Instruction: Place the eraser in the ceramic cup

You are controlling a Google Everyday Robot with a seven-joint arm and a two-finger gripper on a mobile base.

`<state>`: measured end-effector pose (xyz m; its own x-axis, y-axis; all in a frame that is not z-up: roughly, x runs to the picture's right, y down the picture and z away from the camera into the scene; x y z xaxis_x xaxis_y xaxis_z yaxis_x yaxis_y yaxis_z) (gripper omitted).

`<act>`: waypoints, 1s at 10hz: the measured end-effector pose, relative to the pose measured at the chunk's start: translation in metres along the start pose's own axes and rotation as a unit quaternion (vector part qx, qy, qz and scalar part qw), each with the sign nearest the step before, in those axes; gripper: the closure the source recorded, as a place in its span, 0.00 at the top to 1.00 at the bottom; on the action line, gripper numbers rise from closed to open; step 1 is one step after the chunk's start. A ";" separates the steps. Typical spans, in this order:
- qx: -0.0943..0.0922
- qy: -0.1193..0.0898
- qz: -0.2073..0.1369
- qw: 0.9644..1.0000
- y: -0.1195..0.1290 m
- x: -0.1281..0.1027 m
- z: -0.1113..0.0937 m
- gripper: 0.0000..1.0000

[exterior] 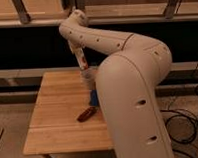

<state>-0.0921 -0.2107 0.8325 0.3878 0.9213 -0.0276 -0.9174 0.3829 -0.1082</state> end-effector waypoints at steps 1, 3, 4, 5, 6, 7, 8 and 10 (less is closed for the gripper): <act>-0.002 -0.008 0.003 1.000 -0.003 0.002 0.000 0.00; -0.007 -0.020 0.014 1.000 -0.010 0.014 0.004 0.00; -0.008 -0.027 0.020 0.999 -0.016 0.020 0.007 0.00; -0.009 -0.036 0.023 0.999 -0.020 0.021 0.007 0.00; -0.011 -0.047 0.023 0.999 -0.024 0.022 0.006 0.00; -0.014 -0.057 0.019 0.998 -0.023 0.020 0.004 0.00; -0.018 -0.062 0.014 0.998 -0.020 0.021 0.005 0.00; -0.028 -0.059 0.014 0.998 -0.013 0.031 0.013 0.00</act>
<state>-0.0694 -0.1867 0.8465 0.3455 0.9345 0.0856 -0.9201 0.3553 -0.1650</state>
